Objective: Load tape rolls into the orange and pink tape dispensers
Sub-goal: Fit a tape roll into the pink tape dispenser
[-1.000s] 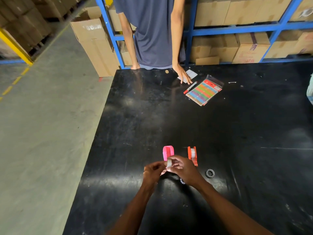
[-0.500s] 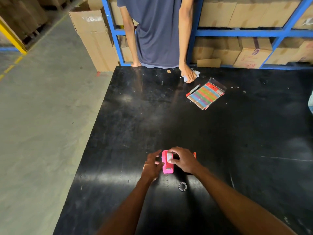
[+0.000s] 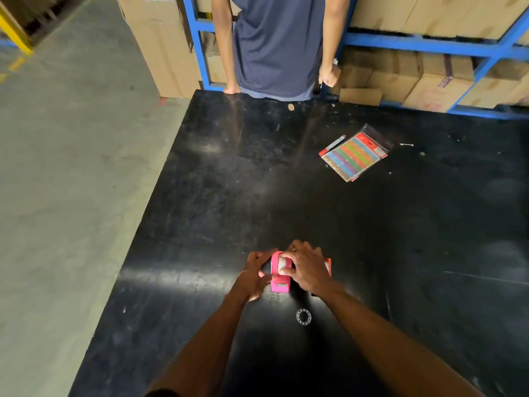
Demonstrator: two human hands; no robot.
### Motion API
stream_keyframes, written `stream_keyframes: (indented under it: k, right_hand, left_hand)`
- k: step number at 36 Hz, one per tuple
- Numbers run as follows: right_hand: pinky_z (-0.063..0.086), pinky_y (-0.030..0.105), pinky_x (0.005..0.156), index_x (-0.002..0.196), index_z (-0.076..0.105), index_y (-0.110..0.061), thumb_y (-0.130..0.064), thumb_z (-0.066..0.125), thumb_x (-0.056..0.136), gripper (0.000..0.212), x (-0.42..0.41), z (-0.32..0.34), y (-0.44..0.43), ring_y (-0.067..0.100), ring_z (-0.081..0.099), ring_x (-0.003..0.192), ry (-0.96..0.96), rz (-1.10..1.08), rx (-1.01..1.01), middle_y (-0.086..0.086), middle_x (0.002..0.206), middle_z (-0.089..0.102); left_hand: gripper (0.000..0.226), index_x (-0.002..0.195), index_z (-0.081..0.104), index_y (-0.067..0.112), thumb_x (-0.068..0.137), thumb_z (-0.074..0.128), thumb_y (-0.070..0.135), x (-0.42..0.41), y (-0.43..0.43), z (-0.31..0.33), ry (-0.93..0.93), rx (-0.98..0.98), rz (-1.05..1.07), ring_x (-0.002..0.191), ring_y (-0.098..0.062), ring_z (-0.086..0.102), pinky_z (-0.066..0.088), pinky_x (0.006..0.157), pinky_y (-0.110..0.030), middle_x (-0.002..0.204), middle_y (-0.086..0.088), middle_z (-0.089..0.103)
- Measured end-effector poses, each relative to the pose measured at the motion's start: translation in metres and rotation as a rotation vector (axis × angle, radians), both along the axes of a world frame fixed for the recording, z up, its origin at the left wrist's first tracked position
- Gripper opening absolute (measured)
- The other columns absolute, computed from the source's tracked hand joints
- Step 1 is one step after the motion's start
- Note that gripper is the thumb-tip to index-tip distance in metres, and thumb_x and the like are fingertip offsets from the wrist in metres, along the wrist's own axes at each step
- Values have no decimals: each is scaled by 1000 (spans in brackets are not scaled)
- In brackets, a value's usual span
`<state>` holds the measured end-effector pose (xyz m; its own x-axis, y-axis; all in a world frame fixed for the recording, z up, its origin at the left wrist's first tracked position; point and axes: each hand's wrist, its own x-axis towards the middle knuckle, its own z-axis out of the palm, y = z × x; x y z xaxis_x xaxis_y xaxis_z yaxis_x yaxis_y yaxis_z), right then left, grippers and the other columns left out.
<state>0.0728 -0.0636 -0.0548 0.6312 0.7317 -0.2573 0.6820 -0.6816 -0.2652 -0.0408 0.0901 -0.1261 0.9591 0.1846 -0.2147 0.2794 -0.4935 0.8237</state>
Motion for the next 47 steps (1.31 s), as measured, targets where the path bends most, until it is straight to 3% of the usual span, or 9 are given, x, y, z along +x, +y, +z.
stream_keyframes:
  k: [4, 15, 18, 22, 25, 31, 34, 40, 47]
  right_hand:
    - [41, 47, 91, 116, 67, -26, -46, 67, 86, 36, -3, -1, 5, 24, 49, 112, -46, 23, -88, -2, 120, 52]
    - [37, 45, 90, 112, 68, -30, -47, 66, 85, 32, -2, 0, 3, 21, 53, 107, 33, -6, -1, -3, 113, 57]
    - [35, 41, 87, 98, 70, -32, -36, 65, 86, 13, 3, 0, 0, 19, 59, 100, 33, -48, 89, -8, 101, 64]
    - [34, 40, 82, 91, 74, -32, -29, 59, 88, 16, 6, 2, 2, 17, 61, 92, -12, -25, 97, -8, 94, 70]
    - [34, 40, 80, 89, 72, -29, -28, 57, 88, 15, 9, -2, 3, 17, 62, 90, -41, 0, 83, -8, 92, 70]
    - [36, 40, 81, 92, 70, -25, -29, 58, 91, 13, 8, -6, 4, 19, 62, 91, -44, 42, 110, -5, 94, 68]
    - [37, 40, 80, 91, 68, -24, -30, 63, 88, 8, 6, -5, 3, 18, 61, 92, 8, 28, 170, -4, 96, 66]
    - [37, 40, 83, 94, 66, -23, -22, 65, 87, 7, 1, -2, 2, 20, 62, 93, 105, 20, 224, -6, 95, 72]
    - [47, 35, 76, 85, 64, -22, -12, 63, 85, 10, 6, -1, -1, 17, 62, 80, 164, -22, 298, -8, 86, 72]
  left_hand:
    - [63, 149, 39, 36, 92, 68, 36, 0, 0, -1, 5, 5, -6, 115, -13, 52, 52, 97, -28, 130, -4, 43]
    - [64, 148, 42, 31, 92, 69, 19, 4, 0, -3, 46, 7, 10, 113, -11, 48, 44, 87, -11, 133, -7, 42]
    - [66, 148, 41, 31, 91, 70, 17, 5, 1, -6, 72, 14, -3, 115, -13, 48, 48, 91, -19, 136, -7, 41]
    - [69, 145, 44, 35, 87, 73, 11, 5, 0, -11, 65, 6, 6, 118, -11, 51, 50, 99, -19, 134, -6, 45]
    - [65, 147, 45, 28, 88, 73, 18, 5, 2, -15, 69, 22, -6, 117, -7, 48, 37, 99, -1, 134, -7, 46]
    - [67, 145, 42, 39, 88, 73, 23, 10, 2, -16, 106, 9, 5, 119, -12, 51, 47, 95, -14, 136, -2, 45]
    - [69, 142, 43, 49, 87, 75, 22, 12, 3, -20, 115, -28, 14, 122, -18, 56, 60, 93, -42, 137, -2, 47]
    - [70, 141, 41, 53, 83, 76, 36, 15, 5, -25, 134, -32, 18, 120, -13, 60, 63, 83, -45, 139, 2, 50]
    - [73, 143, 39, 50, 88, 73, 18, 11, 3, -10, 160, -12, 11, 119, -15, 57, 61, 89, -40, 139, 0, 44]
